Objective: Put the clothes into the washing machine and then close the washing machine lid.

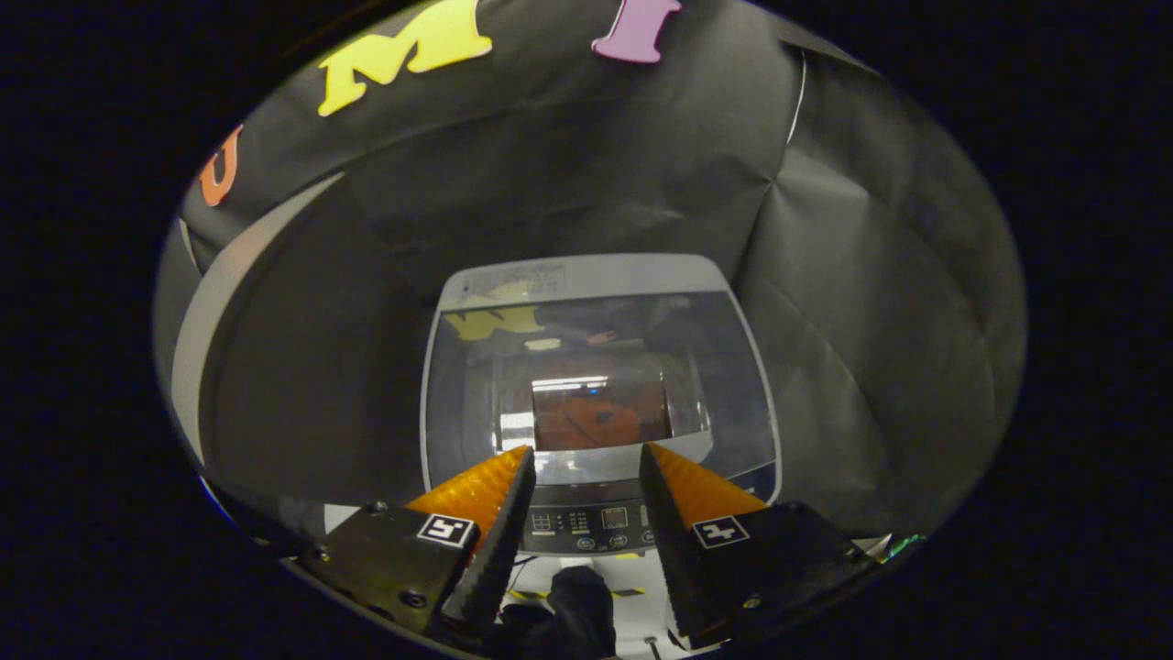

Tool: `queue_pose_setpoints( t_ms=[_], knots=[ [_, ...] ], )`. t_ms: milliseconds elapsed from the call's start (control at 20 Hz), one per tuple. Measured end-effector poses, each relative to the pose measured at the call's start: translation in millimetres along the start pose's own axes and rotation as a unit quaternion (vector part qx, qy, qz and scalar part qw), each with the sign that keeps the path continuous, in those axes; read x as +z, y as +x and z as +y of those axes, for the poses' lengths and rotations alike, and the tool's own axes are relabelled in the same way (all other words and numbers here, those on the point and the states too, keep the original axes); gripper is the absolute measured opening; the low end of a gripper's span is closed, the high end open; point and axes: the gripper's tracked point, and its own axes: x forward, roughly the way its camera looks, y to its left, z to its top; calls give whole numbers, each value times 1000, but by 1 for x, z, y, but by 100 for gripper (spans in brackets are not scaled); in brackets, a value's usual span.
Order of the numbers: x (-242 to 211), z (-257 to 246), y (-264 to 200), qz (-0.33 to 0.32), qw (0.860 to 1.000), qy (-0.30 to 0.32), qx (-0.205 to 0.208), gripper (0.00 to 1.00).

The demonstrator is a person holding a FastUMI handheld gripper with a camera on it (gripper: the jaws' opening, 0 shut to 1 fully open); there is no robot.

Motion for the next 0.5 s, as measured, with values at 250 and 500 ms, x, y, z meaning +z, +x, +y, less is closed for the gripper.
queue_pose_setpoints(
  t_ms=[250,500],
  knots=[
    [21,8,-16,-84,996,30,8,72],
    [45,13,-48,-173,984,45,0,73]
  ],
)
